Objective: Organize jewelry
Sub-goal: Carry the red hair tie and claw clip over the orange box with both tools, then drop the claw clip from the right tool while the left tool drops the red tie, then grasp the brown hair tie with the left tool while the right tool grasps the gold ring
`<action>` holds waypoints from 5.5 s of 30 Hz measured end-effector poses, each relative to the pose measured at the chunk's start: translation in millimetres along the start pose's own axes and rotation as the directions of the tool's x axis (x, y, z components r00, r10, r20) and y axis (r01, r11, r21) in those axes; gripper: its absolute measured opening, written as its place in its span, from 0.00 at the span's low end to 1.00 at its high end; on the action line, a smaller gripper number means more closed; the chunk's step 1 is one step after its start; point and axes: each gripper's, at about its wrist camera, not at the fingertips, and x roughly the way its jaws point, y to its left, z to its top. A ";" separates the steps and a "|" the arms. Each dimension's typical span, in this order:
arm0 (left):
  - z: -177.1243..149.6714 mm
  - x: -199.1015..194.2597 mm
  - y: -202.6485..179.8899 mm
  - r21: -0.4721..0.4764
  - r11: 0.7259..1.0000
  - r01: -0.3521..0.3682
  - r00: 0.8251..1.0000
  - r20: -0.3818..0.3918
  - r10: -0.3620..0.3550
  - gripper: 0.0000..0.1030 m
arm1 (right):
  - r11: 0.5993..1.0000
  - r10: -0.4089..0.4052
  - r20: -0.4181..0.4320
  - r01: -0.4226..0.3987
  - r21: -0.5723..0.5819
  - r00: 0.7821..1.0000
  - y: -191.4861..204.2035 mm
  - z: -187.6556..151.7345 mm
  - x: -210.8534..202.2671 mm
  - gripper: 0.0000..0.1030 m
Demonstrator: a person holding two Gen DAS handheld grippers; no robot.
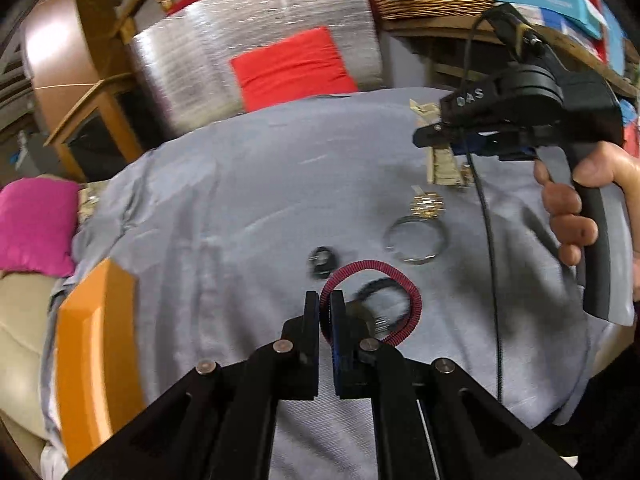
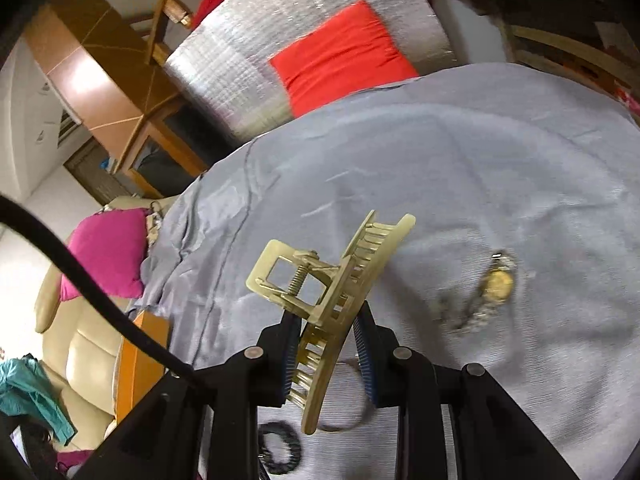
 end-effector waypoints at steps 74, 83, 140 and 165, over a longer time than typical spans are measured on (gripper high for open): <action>-191.0 51.5 299.0 -0.490 0.795 -0.358 0.894 -0.425 0.141 0.05 | 0.839 -0.065 -0.445 -0.193 -0.508 0.893 387.6 -146.2 247.2 0.31; -188.5 47.6 293.6 -0.428 0.824 -0.372 0.890 -0.416 0.186 0.06 | 0.826 -0.135 -0.430 -0.139 -0.547 0.893 369.5 -139.0 237.6 0.27; -22.7 106.4 7.6 -0.219 0.894 0.391 0.889 -0.160 -0.428 0.34 | 0.991 0.052 -0.218 -0.025 0.128 0.974 -43.4 -9.3 43.5 0.52; -26.2 81.3 45.3 -0.278 0.879 0.388 0.909 -0.043 -0.415 0.07 | 0.998 -0.041 -0.144 0.048 0.048 0.989 -23.5 -5.6 38.1 0.08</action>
